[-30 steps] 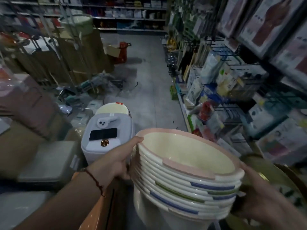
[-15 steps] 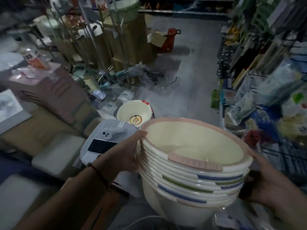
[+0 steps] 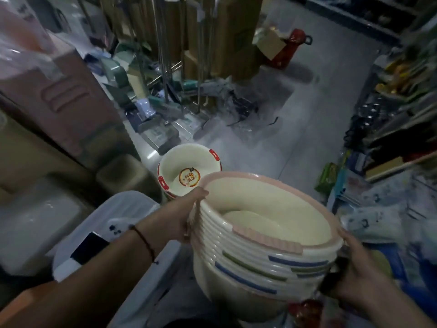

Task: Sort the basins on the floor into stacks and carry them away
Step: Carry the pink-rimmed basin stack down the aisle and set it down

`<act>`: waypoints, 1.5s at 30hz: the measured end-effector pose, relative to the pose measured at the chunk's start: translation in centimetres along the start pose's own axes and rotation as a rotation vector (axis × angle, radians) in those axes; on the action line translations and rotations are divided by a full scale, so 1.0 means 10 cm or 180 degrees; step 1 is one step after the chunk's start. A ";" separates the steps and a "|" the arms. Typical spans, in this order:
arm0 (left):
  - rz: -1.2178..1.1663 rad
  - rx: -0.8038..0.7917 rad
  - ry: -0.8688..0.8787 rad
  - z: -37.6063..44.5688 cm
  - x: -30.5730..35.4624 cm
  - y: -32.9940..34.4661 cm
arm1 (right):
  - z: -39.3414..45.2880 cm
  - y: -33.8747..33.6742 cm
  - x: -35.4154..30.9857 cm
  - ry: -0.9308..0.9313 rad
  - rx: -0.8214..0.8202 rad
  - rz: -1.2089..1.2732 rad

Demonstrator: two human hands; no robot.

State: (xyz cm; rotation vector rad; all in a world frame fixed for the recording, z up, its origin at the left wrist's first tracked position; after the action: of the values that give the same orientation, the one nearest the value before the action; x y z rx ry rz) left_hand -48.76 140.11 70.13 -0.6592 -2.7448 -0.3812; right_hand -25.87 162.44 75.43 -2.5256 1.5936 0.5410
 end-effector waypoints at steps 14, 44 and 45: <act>-0.0616 -0.0009 -0.0059 0.97 1.21 -0.56 | 1.40 1.45 -1.43 0.0119 0.0114 -0.0909; -0.2941 0.2534 0.1073 4.79 0.75 -1.00 | 6.27 3.72 -1.80 -0.0213 -0.1448 -0.3614; -0.2944 0.2579 0.1104 4.83 0.73 -0.98 | 6.33 3.70 -1.79 -0.0338 -0.1336 -0.3724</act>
State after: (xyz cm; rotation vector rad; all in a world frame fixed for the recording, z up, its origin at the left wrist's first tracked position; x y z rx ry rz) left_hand -70.14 149.93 26.25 0.8073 -2.3628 0.4089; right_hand -80.89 178.73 26.45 -3.0198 -0.2105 0.8140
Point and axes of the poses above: each hand's wrist, its own z-axis towards the middle knuckle, its own y-axis out of the palm, x = y × z, the point moved 1 cm from there along z, towards the middle knuckle, and after that the axes turned 4 degrees about -x, right-handed, at the moved point
